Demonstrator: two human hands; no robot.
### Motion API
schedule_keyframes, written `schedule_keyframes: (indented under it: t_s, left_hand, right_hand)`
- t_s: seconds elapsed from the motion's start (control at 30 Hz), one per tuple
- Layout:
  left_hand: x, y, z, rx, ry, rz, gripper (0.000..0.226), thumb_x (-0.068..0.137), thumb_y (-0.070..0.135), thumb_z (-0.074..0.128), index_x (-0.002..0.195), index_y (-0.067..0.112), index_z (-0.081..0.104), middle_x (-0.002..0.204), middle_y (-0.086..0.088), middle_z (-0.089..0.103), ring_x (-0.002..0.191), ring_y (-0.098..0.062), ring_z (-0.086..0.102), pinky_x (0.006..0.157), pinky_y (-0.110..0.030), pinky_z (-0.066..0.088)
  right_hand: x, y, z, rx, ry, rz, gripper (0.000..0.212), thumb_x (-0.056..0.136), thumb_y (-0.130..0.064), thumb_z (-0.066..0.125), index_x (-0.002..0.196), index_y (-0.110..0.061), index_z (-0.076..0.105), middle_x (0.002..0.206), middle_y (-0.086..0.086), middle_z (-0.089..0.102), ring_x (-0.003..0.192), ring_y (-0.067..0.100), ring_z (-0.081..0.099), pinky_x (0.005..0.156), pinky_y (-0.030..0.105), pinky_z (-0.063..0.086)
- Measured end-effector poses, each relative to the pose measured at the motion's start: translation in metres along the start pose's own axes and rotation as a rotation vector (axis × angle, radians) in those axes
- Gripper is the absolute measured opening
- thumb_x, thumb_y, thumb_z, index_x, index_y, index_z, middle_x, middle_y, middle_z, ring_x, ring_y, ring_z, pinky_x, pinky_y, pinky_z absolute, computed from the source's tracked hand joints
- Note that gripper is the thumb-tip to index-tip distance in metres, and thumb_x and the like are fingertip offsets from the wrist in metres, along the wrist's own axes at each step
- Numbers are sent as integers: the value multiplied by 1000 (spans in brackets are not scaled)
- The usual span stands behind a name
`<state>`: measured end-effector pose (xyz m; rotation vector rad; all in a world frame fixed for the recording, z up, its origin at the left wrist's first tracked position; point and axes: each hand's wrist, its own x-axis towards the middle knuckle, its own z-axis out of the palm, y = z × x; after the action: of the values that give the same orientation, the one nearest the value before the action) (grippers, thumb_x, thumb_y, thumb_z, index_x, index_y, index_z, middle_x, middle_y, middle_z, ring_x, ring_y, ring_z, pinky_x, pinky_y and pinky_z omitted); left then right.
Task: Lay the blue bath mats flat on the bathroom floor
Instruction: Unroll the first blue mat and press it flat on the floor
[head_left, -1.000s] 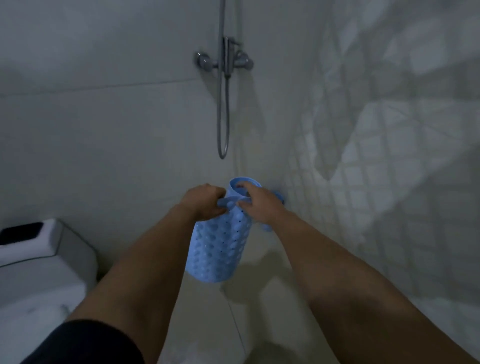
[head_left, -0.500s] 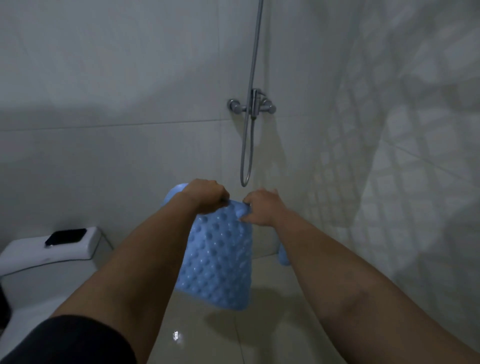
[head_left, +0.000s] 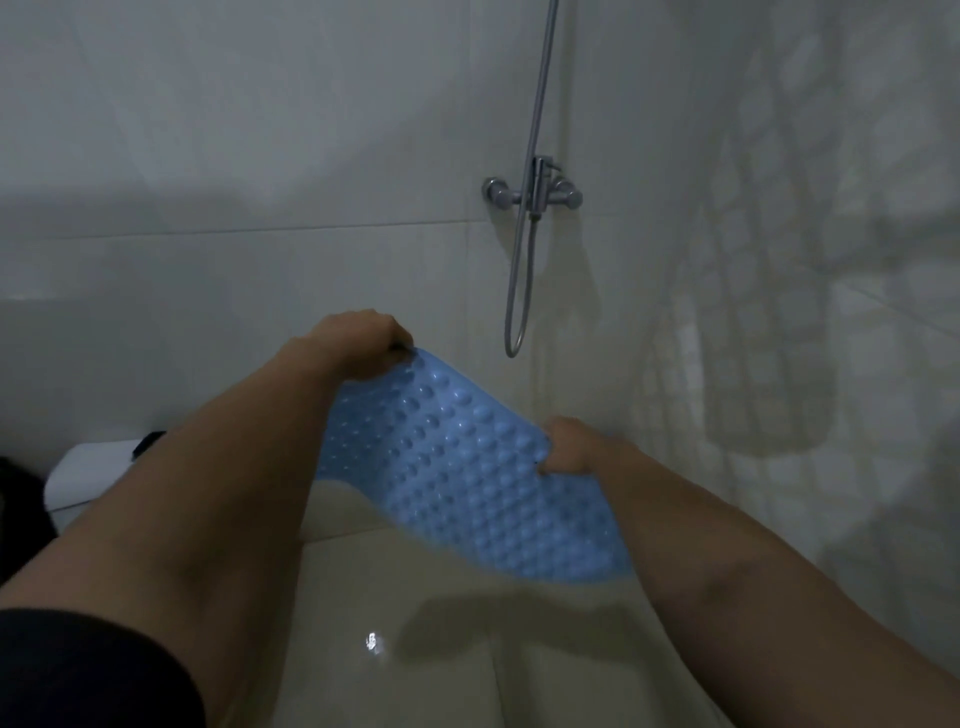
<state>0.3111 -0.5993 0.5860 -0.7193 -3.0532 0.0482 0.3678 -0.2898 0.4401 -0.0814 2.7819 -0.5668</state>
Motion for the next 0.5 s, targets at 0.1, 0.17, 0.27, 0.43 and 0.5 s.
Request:
schedule_keyframes:
  t_s: [0.1,0.17,0.27,0.43,0.5]
  left_hand:
    - [-8,-20,13,-44,0,-54,27,103,37,52,119,29,72,120,-4,72,109,-31,64,92,-42,53]
    - [-12,-27,24,-55,-18,-70,28,103,37,51,120,30,71,121,-4,72,108,-31,64,91,-43,53]
    - [-17,-34,50,-56,-111,-80,31,104,35,49,127,30,69,128,-2,70,114,-30,63,95,-43,51]
    - [-36,-49,115,-75,-269,-142,33,105,33,49,134,29,66,138,-2,65,124,-29,59,102,-40,47]
    - [-49,-53,150,-118,-332,-163,33,103,33,52,133,30,67,137,-3,66,124,-28,60,103,-38,48]
  right_hand:
    - [2,31,29,-5,-55,70,16,83,-23,77,82,-8,72,78,9,70,77,25,70,60,29,49]
    - [2,38,43,13,-33,76,19,86,-22,74,71,-12,67,63,2,60,64,19,60,53,25,38]
    - [7,39,64,-1,-21,85,30,90,-24,67,62,-22,58,58,-6,53,62,16,54,55,25,37]
    - [0,56,99,-142,-127,131,27,98,-21,52,71,-17,55,67,-2,51,77,21,55,68,27,38]
    - [-5,70,116,-177,-236,168,15,96,-17,54,86,-18,64,79,3,59,84,22,58,73,27,42]
